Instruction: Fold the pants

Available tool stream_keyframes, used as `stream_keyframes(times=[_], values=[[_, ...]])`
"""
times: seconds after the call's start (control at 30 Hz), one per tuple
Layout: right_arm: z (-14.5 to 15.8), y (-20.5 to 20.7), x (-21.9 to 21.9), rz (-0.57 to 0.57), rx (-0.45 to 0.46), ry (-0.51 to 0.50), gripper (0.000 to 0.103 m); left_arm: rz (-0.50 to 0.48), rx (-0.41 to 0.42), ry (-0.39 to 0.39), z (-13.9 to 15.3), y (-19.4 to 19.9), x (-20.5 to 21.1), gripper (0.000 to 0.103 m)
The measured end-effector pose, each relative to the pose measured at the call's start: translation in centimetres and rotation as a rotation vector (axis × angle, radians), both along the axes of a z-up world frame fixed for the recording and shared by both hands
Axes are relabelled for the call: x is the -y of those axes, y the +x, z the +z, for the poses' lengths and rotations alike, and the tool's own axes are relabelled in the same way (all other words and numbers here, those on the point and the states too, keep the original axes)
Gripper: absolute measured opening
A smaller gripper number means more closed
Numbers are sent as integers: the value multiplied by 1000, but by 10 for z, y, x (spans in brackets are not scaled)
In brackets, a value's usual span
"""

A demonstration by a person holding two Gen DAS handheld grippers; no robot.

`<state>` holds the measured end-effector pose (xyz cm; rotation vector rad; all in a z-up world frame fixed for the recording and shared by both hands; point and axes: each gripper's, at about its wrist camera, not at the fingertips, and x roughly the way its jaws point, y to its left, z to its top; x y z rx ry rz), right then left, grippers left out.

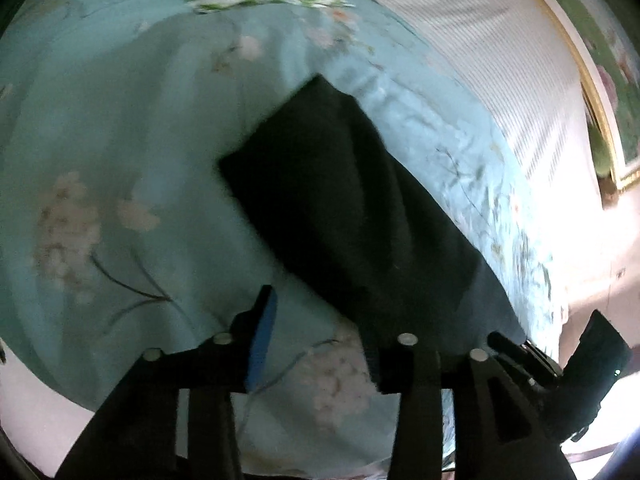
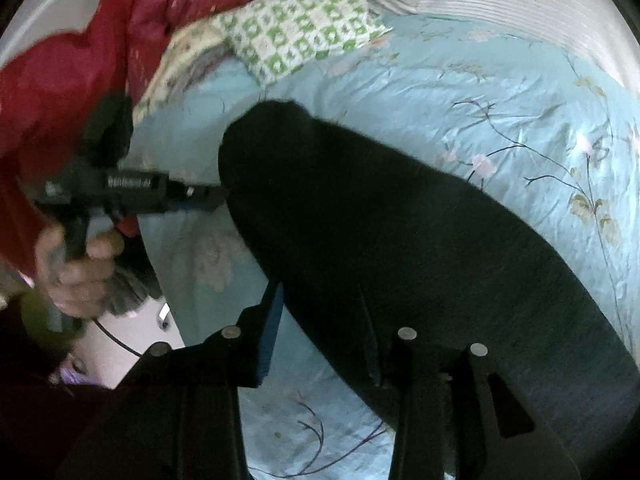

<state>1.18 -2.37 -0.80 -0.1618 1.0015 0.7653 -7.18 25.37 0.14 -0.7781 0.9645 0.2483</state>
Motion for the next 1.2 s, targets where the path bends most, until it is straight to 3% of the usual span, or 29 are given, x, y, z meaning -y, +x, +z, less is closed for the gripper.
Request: stream_keyframes(times=[0.27,0.5,0.7,0.77,0.8,0.87,0.9,0.97,1.2], values=[[15,56,23,-189,13,42,39,51,-39,-37,-5,18,-31,65],[6,117,23,-231,-44,10,39,80,-61,-43,-15,43,-50,65],[-31,145,-5,-115,-162,-118,39,58,-59,14,-19,53,-46,59],[-40,145,-13,-79,-165,-167,39,50,-60,41,-20,55,-43,54],[-39,144,-15,-66,-155,-177,37,46,-57,55,-21,56,-42,52],[-38,141,-18,-41,-164,-175,23,45,-55,88,-22,58,-40,44],[-37,137,-21,-31,-152,-188,19,42,-52,102,-21,59,-38,41],[-31,128,-27,-17,-90,-227,14,19,-23,105,-15,58,-34,22],[35,84,-28,-61,234,-242,9,-19,162,179,49,19,-15,18]])
